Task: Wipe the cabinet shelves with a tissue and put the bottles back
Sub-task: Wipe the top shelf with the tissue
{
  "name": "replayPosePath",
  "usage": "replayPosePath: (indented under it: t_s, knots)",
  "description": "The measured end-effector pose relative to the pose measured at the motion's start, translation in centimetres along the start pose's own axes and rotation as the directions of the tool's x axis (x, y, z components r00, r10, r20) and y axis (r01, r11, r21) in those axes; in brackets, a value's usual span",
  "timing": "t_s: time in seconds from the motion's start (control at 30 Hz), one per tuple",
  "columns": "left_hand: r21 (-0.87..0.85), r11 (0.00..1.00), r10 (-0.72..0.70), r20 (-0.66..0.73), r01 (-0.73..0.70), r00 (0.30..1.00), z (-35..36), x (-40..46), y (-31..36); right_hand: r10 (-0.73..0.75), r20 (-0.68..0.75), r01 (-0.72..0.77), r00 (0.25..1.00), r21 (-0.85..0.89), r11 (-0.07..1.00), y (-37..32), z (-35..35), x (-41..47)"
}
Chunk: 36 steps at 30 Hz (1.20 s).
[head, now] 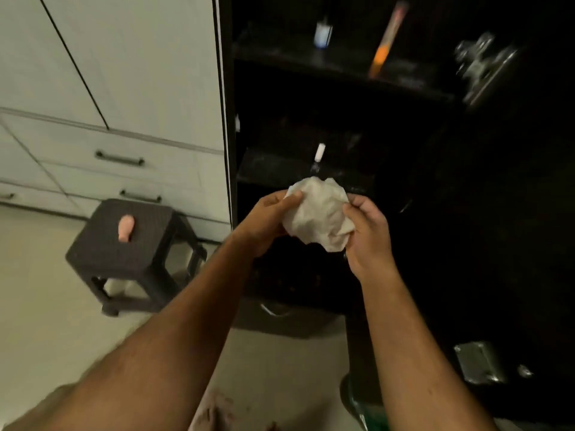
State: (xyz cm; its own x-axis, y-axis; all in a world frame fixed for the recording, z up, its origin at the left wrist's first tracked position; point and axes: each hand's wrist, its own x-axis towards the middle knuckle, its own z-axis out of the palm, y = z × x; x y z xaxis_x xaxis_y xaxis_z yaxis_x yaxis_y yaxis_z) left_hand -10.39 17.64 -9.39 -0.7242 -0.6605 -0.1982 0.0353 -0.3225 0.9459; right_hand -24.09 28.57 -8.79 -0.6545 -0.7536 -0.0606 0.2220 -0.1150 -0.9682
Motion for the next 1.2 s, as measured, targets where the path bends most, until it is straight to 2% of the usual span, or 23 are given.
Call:
replayPosePath:
  t_s: [0.07, 0.17, 0.3, 0.4, 0.5, 0.67, 0.83, 1.07, 1.2]
  knots:
    - [0.093, 0.985, 0.146, 0.025, -0.147, 0.989, 0.9, -0.2, 5.6, -0.086, 0.02, 0.087, 0.996, -0.016, 0.996, -5.0, 1.3, -0.1]
    - [0.124, 0.954, 0.27, 0.051, -0.274, 0.962, 2.6, -0.9, 12.7, -0.173, 0.064, 0.17, 0.983, 0.054, 0.984, -11.2, 2.7, -0.4]
    - [0.211, 0.875, 0.412, 0.15, -0.436, 0.899, 4.6, -2.4, 20.2, -0.266, 0.226, 0.233, 0.937, 0.162, 0.959, -17.8, 4.3, -1.3]
    - [0.226, 0.827, 0.483, 0.182, -0.515, 0.856, 5.3, -3.3, 24.4, -0.291, 0.362, 0.277, 0.885, 0.091, 0.956, -21.4, 5.5, -2.1]
    - [0.218, 0.809, 0.512, 0.194, -0.546, 0.837, 5.5, -3.9, 27.3, -0.312, 0.347, 0.337, 0.884, -0.012, 0.941, -23.9, 6.6, -2.7]
    - [0.254, 0.764, 0.536, 0.262, -0.593, 0.802, 5.0, -4.6, 31.0, -0.358, 0.229, 0.364, 0.905, 0.017, 0.931, -26.9, 8.1, -2.5]
    - [0.278, 0.697, 0.578, 0.328, -0.661, 0.748, 4.1, -4.7, 34.1, -0.411, 0.241, 0.401, 0.879, 0.092, 0.912, -28.5, 9.2, -2.6]
    - [0.293, 0.669, 0.583, 0.364, -0.683, 0.726, 3.9, -3.6, 36.6, -0.449, 0.324, 0.431, 0.833, 0.128, 0.893, -30.2, 10.2, -2.0]
    - [0.297, 0.661, 0.587, 0.369, -0.689, 0.721, 4.3, -2.0, 37.5, -0.46, 0.299, 0.441, 0.836, 0.133, 0.888, -31.1, 10.0, -0.7]
